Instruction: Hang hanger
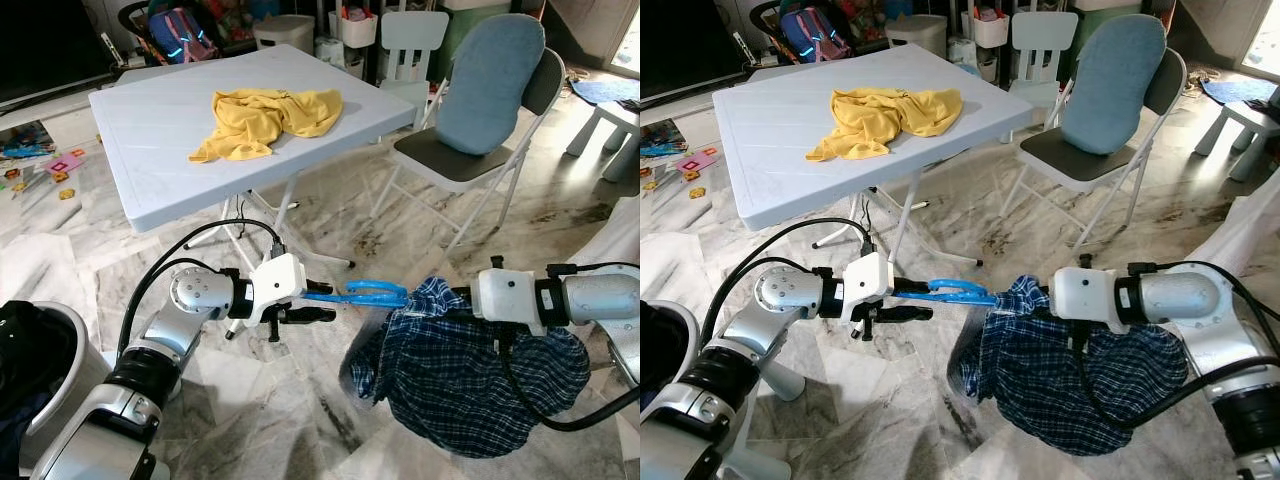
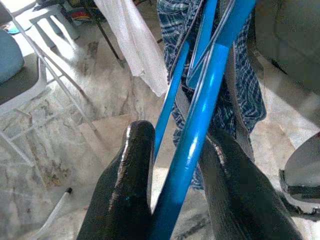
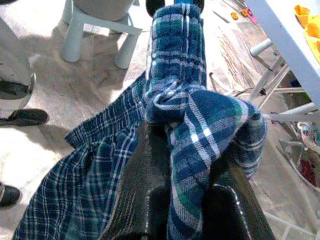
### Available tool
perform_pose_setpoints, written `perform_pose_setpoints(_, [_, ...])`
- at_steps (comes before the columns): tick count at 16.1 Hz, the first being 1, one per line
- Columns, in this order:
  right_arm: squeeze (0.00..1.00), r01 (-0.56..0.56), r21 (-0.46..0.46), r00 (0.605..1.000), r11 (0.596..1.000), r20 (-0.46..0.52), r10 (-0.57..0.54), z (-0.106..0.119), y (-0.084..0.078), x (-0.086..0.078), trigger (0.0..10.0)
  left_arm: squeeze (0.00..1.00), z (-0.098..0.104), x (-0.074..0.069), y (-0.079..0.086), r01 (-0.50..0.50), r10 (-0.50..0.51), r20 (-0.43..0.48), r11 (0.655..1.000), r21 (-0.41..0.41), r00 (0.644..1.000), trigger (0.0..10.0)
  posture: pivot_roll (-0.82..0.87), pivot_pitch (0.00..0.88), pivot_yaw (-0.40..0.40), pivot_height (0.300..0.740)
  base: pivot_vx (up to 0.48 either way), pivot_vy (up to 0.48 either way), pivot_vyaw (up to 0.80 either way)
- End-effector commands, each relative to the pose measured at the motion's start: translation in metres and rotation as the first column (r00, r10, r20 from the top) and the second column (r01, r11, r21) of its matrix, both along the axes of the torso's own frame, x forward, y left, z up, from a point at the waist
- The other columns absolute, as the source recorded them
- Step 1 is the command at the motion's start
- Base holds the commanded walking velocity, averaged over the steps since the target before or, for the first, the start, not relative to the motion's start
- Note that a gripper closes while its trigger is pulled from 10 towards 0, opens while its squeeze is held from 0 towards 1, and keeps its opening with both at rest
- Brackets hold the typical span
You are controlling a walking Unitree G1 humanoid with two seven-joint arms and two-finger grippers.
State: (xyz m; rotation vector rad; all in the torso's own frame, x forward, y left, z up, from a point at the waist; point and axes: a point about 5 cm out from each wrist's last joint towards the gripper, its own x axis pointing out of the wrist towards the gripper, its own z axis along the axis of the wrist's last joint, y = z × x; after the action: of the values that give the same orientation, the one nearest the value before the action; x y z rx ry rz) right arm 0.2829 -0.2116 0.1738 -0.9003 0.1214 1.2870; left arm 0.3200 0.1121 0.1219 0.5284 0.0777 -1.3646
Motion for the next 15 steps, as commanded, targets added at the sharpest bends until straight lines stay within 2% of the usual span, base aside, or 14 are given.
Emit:
perform_pose_setpoints(1, [0.0, -0.019, -0.012, 1.0, 1.0, 0.014, 0.019, 0.0023, 0.0012, 0.0016, 10.0, 0.0, 0.0051, 0.0018, -0.0014, 0.037, -0.038, 0.023, 0.999, 0.024, 0.999, 0.0, -0.26, 0.0, 0.033, 0.74, 0.0, 0.0, 0.0])
perform_pose_setpoints(13, [0.0, -0.009, 0.009, 0.999, 1.0, 0.039, 0.009, 0.0023, 0.0048, 0.0067, 10.0, 0.0, -0.001, -0.0008, -0.0062, 0.065, -0.065, -0.018, 0.998, 0.012, 0.998, 0.0, -0.26, 0.0, 0.033, 0.74, 0.0, 0.0, 0.0])
perform_pose_setpoints(14, [0.17, -0.004, 0.022, 1.0, 1.0, 0.017, 0.004, 0.0028, 0.0051, 0.0073, 10.0, 0.0, -0.0015, -0.0009, -0.0066, 0.057, -0.057, -0.022, 0.998, 0.0, 0.998, 0.0, -0.26, 0.0, 0.033, 0.74, 0.0, 0.0, 0.0])
perform_pose_setpoints(15, [0.17, -0.004, 0.022, 1.0, 1.0, 0.017, 0.004, 0.0028, 0.0051, 0.0073, 10.0, 0.0, -0.0015, -0.0009, -0.0066, 0.057, -0.057, -0.022, 0.998, 0.0, 0.998, 0.0, -0.26, 0.0, 0.033, 0.74, 0.0, 0.0, 0.0])
